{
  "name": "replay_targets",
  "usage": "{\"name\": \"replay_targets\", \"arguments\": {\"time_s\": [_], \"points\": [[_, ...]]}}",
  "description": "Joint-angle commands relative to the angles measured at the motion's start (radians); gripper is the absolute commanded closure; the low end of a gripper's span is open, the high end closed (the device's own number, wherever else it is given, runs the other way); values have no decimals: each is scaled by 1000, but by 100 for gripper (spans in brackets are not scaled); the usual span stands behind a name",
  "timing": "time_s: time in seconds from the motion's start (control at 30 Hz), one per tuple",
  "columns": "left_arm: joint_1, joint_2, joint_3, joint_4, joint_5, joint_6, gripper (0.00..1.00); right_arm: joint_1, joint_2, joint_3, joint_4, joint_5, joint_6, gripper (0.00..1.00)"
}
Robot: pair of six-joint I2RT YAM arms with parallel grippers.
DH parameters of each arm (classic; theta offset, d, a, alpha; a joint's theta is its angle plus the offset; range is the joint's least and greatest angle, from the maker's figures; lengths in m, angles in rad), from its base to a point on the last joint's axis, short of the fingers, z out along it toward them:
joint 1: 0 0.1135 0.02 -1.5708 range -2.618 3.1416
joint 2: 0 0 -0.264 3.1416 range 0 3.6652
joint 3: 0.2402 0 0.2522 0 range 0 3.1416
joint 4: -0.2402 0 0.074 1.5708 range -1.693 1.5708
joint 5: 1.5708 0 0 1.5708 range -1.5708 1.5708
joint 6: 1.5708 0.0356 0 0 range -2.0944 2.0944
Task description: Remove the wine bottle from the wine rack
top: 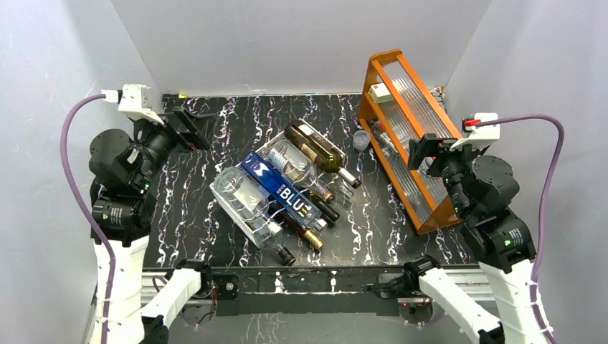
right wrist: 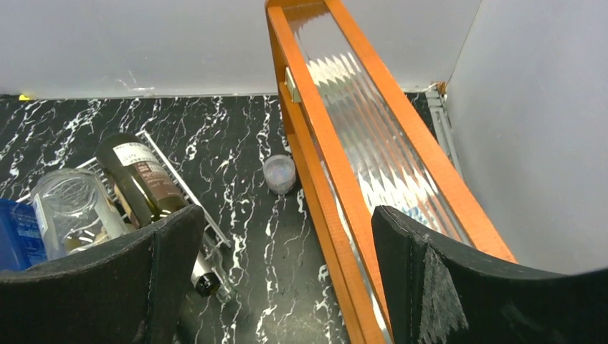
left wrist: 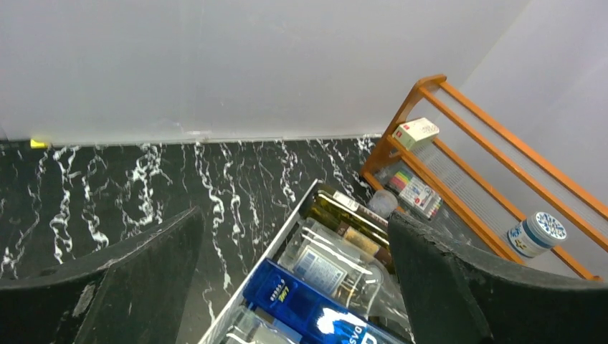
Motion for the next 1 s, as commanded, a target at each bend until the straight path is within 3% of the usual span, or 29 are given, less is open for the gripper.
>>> {"name": "replay_targets", "arguments": {"time_s": [0.0,0.33,0.63,0.83,0.97], "points": [[-32,1,-14,-67,-52,-32,2,-15,12,39,-37,-33,61,2],[-82,21,-29,-214,-160,-67,2,-36,81,87,-125,-184,112,2],[-97,-8,-76,-240,-110,-30,2,-43,158,157,-148,-155,192,2],[-101,-27,-123,-247,-79,-27,2,-45,151,103,-54,-310,196,2],[-101,-34,-142,-275,-56,-28,2,-47,192,92,-15,-521,226,2]]}}
